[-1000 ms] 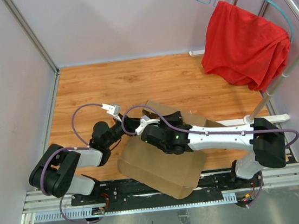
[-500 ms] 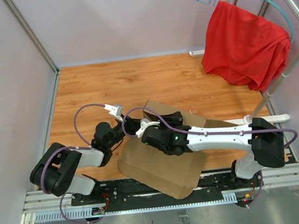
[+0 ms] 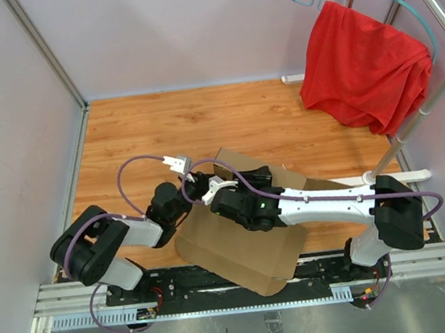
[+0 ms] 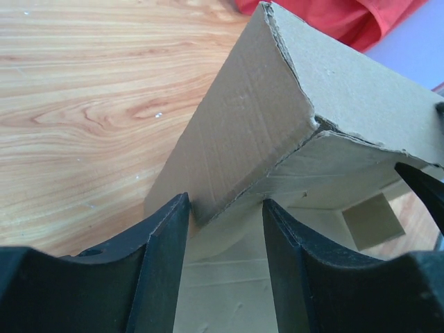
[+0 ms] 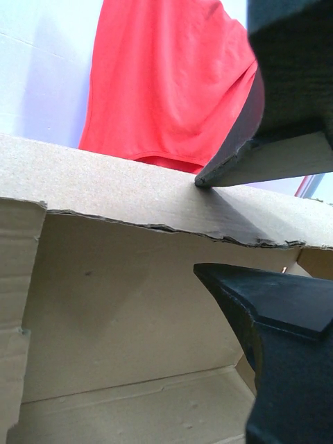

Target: Fold the paper box

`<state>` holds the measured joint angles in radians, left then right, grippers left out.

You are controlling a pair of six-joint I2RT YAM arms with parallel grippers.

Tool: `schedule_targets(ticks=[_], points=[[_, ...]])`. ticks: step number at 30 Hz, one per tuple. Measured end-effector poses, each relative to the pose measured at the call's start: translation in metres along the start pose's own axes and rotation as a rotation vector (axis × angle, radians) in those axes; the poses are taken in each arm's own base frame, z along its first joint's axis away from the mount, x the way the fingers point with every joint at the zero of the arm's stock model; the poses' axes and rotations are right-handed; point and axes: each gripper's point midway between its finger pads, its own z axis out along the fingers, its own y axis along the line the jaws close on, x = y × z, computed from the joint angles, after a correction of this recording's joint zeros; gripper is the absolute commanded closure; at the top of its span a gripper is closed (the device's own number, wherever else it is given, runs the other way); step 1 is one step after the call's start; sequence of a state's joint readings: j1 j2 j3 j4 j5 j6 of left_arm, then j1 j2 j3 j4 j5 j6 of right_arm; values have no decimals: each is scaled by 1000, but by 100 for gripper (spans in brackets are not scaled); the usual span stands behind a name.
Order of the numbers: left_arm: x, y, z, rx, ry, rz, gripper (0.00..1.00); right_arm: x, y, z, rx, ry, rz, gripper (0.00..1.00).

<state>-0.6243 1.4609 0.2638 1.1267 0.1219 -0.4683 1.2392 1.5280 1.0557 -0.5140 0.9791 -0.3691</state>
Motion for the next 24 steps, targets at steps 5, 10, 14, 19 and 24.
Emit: schedule_targets(ticks=[5,10,14,19,24], points=[[-1,5,8,-56,-44,17,61,1,1,0,-4,1,-4,53],[-2,15,12,-117,-97,14,100,0,1,0,-7,1,-3,52],[-4,17,13,-129,-131,18,100,0,1,-1,-11,-3,2,52],[-3,17,15,-134,-150,15,100,-1,0,-4,-34,-27,38,48],[-3,17,15,-153,-161,14,100,-5,-3,-12,-95,-76,132,40]])
